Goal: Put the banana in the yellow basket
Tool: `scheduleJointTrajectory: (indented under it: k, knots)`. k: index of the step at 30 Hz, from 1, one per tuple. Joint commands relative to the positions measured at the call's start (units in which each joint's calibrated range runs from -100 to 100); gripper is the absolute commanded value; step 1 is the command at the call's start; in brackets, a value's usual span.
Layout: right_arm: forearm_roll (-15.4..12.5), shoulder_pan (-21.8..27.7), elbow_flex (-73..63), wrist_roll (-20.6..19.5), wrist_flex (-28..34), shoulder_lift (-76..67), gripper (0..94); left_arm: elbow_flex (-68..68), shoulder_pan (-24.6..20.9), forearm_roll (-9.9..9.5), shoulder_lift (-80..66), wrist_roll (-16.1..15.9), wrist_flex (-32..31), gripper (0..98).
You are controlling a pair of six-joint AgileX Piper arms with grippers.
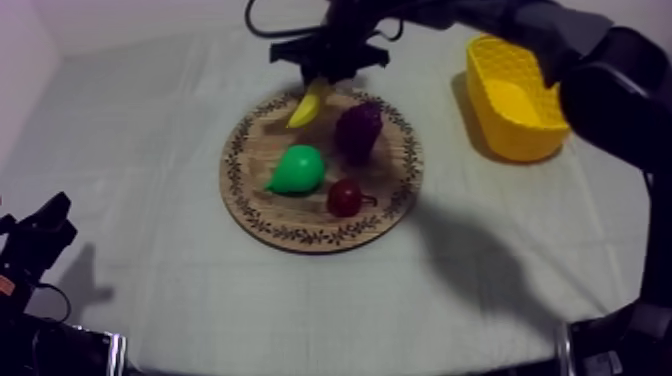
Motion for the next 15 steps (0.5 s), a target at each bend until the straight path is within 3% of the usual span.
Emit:
scheduleJointTrajectory:
  k: [1,15]
  knots:
    - [0.21,0.65,3.39,0.19,-0.32,-7.05,4.6,0.01,0.01,-0.02,-0.01,0.00,0.00,0.1]
    - [0.68,11.57,25.26,3.54,-3.70,-30.73,4.9,0.01,0.01,-0.02,-0.01,0.00,0.00,0.1]
